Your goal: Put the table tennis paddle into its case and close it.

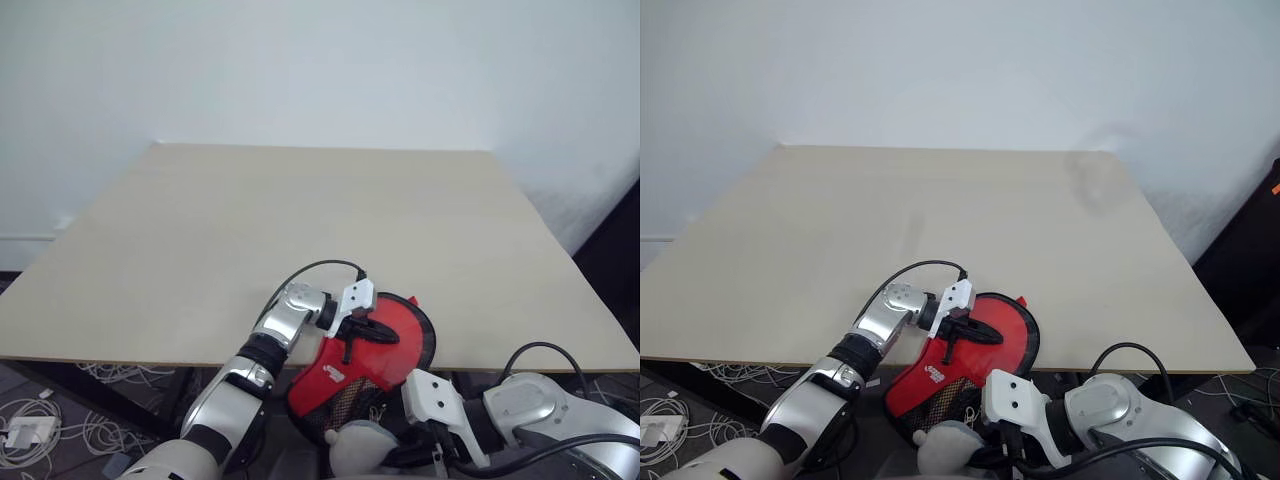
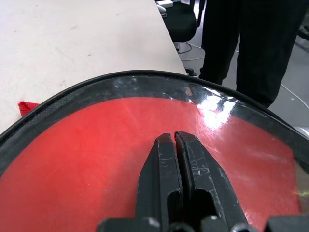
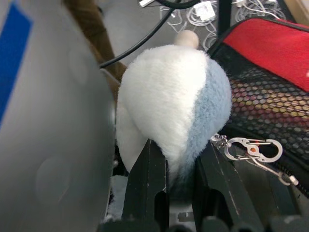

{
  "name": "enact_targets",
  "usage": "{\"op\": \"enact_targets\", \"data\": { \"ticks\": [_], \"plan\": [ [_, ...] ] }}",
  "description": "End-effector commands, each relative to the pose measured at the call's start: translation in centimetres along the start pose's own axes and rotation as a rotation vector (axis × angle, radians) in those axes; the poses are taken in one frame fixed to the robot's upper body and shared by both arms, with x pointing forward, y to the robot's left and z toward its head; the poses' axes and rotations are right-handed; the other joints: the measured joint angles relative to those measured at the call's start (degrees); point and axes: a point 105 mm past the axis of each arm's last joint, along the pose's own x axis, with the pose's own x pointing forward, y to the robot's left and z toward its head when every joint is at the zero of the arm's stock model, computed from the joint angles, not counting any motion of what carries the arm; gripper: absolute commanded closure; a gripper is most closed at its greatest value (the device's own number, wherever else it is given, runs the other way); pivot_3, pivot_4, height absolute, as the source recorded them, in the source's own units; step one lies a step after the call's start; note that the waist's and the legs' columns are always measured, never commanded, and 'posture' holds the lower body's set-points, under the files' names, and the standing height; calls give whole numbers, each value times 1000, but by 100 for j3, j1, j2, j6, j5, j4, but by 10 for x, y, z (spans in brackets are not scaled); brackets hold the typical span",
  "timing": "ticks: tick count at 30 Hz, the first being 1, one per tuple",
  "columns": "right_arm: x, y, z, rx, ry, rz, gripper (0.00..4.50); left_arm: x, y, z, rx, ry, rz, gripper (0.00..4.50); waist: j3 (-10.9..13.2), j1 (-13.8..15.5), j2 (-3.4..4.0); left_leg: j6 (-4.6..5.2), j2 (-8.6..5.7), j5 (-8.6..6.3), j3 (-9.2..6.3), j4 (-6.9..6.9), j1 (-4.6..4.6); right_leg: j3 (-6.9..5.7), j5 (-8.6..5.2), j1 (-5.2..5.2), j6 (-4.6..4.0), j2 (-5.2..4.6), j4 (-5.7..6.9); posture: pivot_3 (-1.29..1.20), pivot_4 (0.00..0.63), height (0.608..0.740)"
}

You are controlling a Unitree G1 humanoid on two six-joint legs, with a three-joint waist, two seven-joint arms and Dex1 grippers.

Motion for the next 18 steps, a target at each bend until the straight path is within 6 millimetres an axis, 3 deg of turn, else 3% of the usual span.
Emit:
{"op": "enact_targets", "data": {
  "ticks": [1,6,13,18],
  "plan": [
    [13,41,16,-47,-54,170,4302,9,-6,-19,-65,73,-39,4500,0,3,0,0,0,0,0,0,0,0,0,0,0,0,0,0,0,740],
    [14,44,12,-30,-39,176,4302,9,-2,-18,-55,85,-37,4500,0,2,0,0,0,0,1,2,0,-3,0,0,0,-6,1,0,0,740],
    [5,21,4,-12,-3,82,4302,9,2,-18,-47,76,-15,4500,1,1,-1,0,-1,0,1,1,0,-6,0,0,0,-9,0,0,0,740],
    [-18,0,3,-5,20,3,2761,9,6,-16,-44,55,29,4500,3,1,-4,0,-2,0,0,-1,1,-9,0,0,0,-18,0,0,0,740]
  ]
}}
